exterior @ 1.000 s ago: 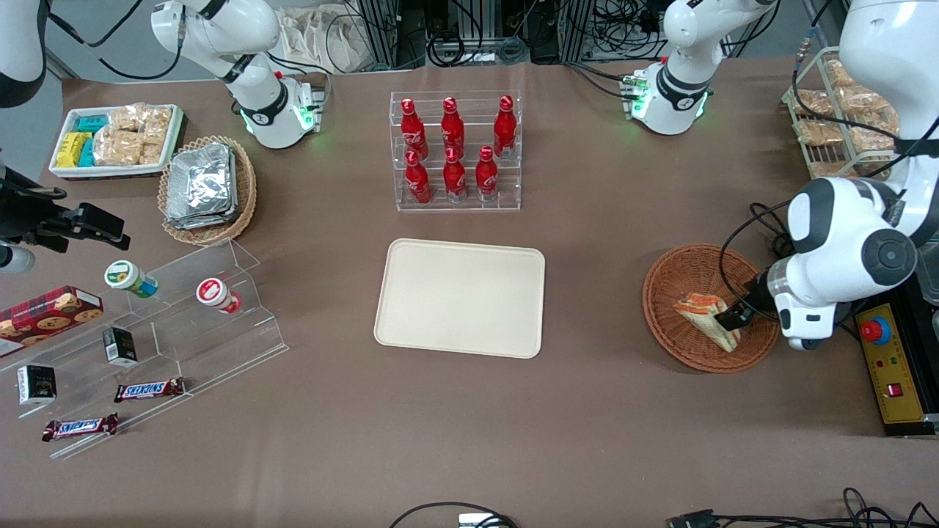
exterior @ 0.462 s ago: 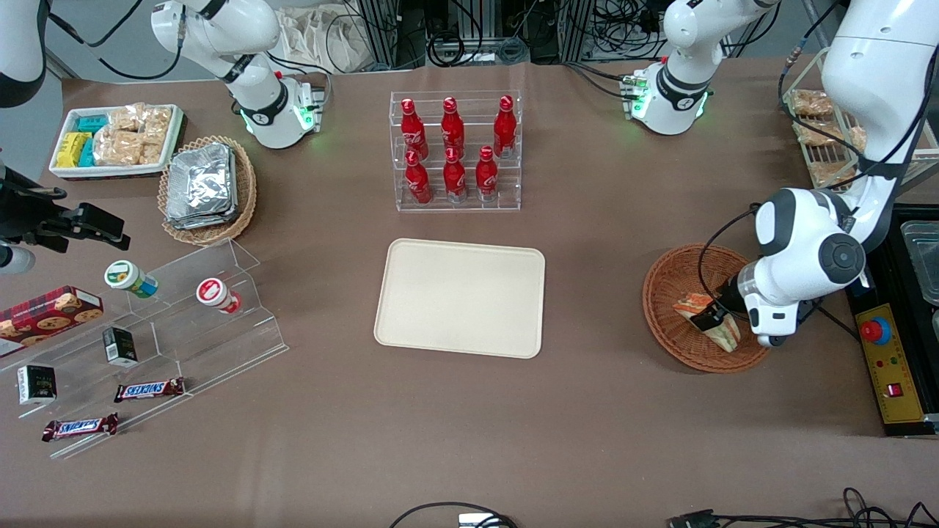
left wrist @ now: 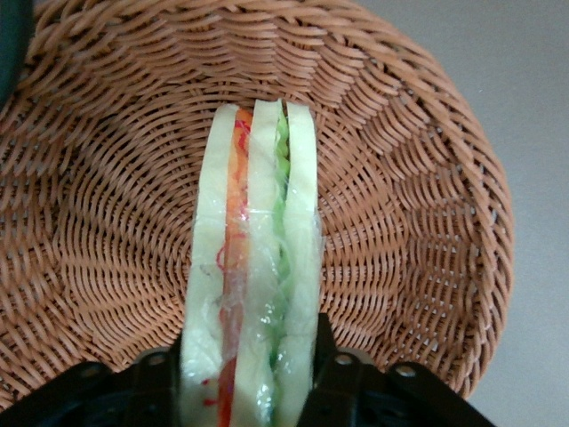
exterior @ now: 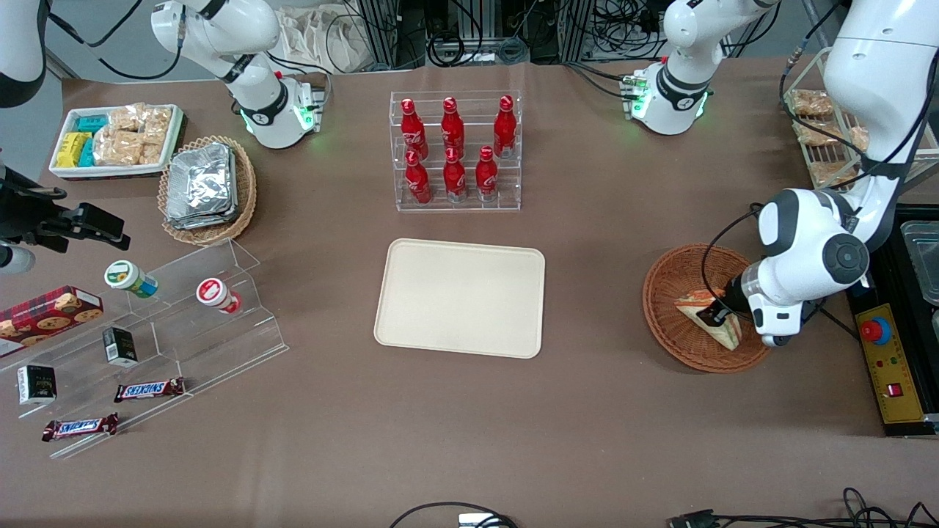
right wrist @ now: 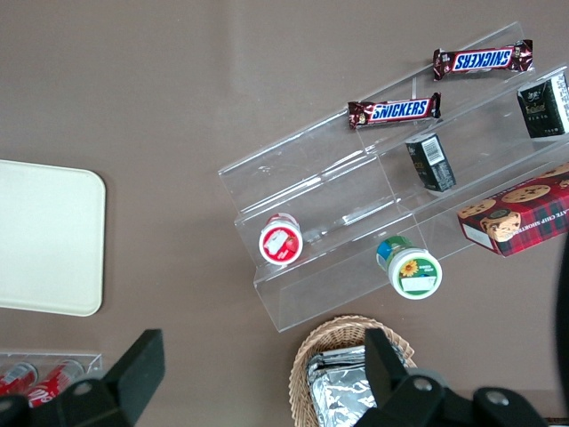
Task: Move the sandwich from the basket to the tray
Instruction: 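Lower the left gripper and close it on the wrapped sandwich, then lift the sandwich out of the basket and carry it to the beige tray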
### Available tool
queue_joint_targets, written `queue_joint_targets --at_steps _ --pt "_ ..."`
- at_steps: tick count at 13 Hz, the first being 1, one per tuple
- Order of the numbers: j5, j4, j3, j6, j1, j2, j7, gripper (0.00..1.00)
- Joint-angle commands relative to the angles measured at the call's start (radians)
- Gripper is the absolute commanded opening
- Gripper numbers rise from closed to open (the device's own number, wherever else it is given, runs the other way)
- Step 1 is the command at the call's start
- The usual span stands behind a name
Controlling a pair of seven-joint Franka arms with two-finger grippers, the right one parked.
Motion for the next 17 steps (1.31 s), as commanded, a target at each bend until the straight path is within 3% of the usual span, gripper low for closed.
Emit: queue_joint_targets --at_steps 1,9,14,17 --pt "0.018 0.02 -0.006 -0.026 -0.003 -0.041 -0.034 0.0" --pt "0.011 0.522 -0.009 -0.583 -0.154 -0.036 0.074 0.0" --pt "-0.001 0.632 -0.044 -0.655 -0.355 -0.027 0.203 0.01" --pt "0.011 0.673 -0.041 -0.616 -0.535 0.119 0.239 0.0"
